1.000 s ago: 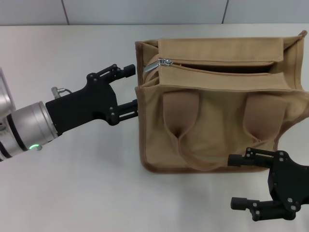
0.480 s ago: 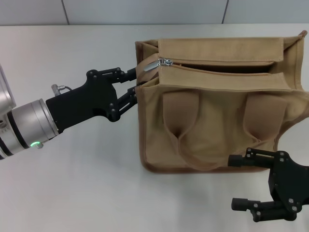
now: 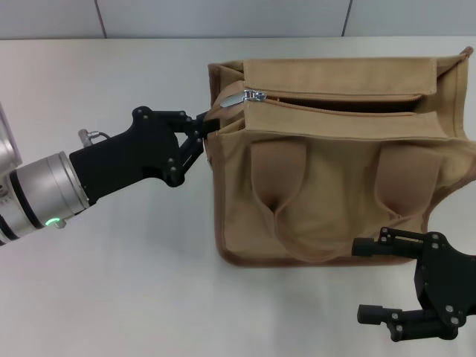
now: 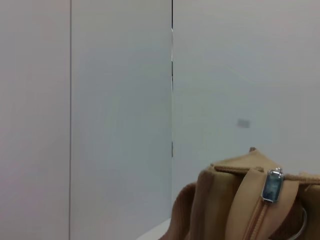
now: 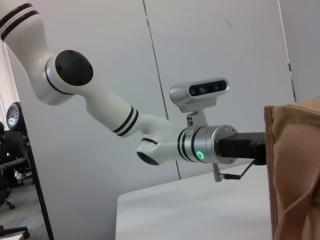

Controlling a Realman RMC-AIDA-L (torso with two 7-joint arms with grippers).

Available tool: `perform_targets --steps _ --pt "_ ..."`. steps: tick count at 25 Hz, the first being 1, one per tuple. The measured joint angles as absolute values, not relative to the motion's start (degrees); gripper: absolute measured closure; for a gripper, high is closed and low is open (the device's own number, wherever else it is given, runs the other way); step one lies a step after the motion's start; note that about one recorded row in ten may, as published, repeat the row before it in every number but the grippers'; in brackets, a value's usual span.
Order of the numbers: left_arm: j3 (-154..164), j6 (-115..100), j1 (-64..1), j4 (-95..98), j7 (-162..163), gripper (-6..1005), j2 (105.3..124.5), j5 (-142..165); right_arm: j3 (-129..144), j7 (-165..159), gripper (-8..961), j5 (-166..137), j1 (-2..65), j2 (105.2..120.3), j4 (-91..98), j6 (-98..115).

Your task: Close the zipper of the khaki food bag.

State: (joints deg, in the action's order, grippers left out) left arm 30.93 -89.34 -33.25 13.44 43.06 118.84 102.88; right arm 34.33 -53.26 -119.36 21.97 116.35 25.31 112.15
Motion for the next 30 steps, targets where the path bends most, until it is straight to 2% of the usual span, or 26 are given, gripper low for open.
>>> perform_targets --steps 3,9,22,30 --pt "30.83 -90.49 -33.01 13.55 43.33 958 118.76 102.18 34.07 -53.26 138 -119.35 21.97 116.36 25.31 112.24" --pt "30.76 -96.76 -32.99 14.02 43.81 958 118.59 99.41 32.88 -53.26 137 -119.33 21.97 116.36 25.31 113.39" --pt "31.65 -101.23 -37.79 14.41 46.79 958 118.99 98.85 28.23 -55.72 137 -119.18 22.48 116.40 25.31 119.29" --pt "31.08 -102.48 -37.16 14.01 46.58 958 118.94 98.52 22.41 -79.01 137 -111.13 27.37 114.85 28.72 124.95"
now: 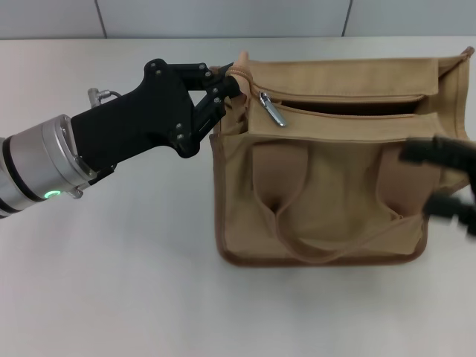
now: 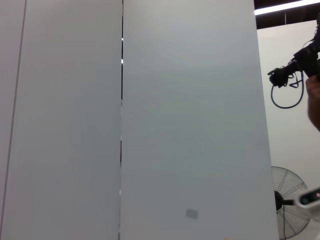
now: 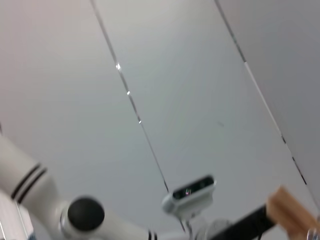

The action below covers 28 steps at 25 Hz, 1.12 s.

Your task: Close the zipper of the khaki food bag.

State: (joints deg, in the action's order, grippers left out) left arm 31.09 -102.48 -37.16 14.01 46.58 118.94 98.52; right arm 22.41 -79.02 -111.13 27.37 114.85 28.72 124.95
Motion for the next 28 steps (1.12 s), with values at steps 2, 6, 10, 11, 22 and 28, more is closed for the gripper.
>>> perform_targets --steps 2,6,10,11,22,28 --pt "31.08 -102.56 -37.16 13.93 46.56 958 118.95 98.50 22.41 -81.82 137 -110.19 28.29 114.75 29.63 124.74" --pt "31.02 -102.75 -37.45 13.44 46.21 958 119.05 98.47 22.51 -89.81 138 -109.50 32.55 114.53 32.74 122.52" --pt "31.02 -103.13 -37.54 13.36 46.21 957 119.09 98.44 27.14 -95.37 138 -110.01 37.54 113.65 33.66 116.53" --pt "31.02 -103.31 -37.56 13.26 46.21 957 119.09 98.43 27.14 -95.37 138 -110.01 37.54 113.65 33.66 116.53" --pt "30.84 -103.45 -37.69 12.74 46.35 957 119.09 98.22 41.99 -104.68 350 -110.11 42.50 113.73 38.24 107.70" --pt "30.29 -103.44 -38.23 12.74 46.56 957 119.09 98.22 43.98 -105.44 517 -110.12 43.76 114.41 38.54 104.73"
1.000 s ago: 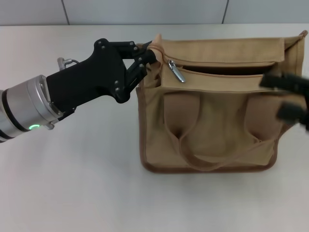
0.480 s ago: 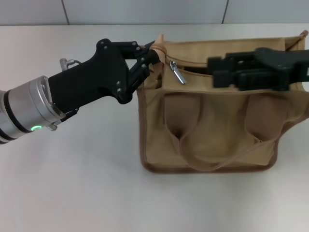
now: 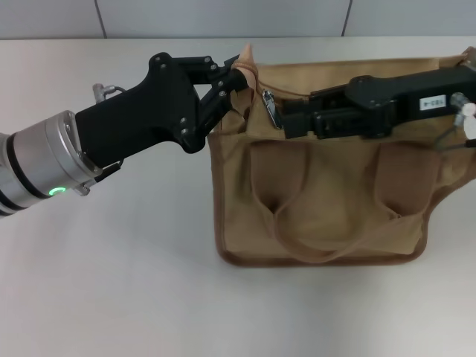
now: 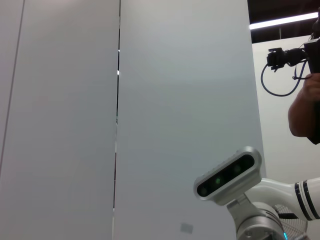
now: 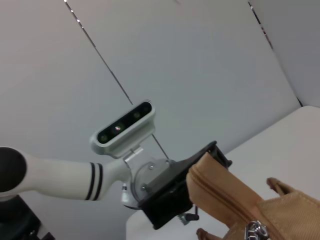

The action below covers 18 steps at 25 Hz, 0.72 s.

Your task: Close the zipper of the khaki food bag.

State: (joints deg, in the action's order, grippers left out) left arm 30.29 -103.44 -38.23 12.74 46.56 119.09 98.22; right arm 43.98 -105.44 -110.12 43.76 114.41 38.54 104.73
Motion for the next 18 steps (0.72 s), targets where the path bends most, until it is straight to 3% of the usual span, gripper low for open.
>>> perform_targets --steps 18 --pt "30.11 -100.64 -42.87 6.76 46.34 957 119.18 93.15 46.39 -109.54 526 -109.48 44.61 116.33 39.58 100.61"
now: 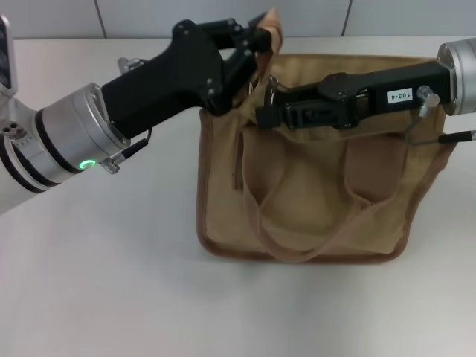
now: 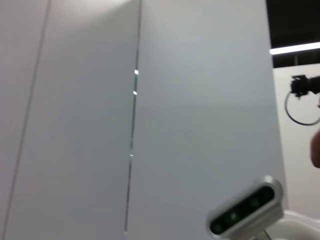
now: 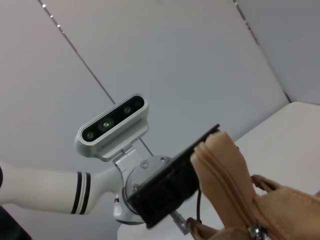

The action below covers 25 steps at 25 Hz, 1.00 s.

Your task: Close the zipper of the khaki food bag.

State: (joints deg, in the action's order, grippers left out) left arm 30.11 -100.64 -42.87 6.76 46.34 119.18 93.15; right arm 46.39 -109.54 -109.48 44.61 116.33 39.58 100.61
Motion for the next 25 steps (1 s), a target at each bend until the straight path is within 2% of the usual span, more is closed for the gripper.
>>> perform_targets --steps 3,15,25 --pt "30.09 -100.71 -42.19 6.71 46.63 958 119.18 91.98 46.38 -109.55 541 -109.37 44.10 116.49 39.60 100.36" --pt "30.56 -102.54 -41.02 5.37 46.26 963 119.17 91.90 46.32 -109.15 727 -108.68 43.94 118.03 39.10 97.98" --pt "30.15 -103.18 -40.03 5.77 46.29 962 119.10 91.58 46.27 -109.01 840 -108.55 42.66 118.13 40.23 97.67"
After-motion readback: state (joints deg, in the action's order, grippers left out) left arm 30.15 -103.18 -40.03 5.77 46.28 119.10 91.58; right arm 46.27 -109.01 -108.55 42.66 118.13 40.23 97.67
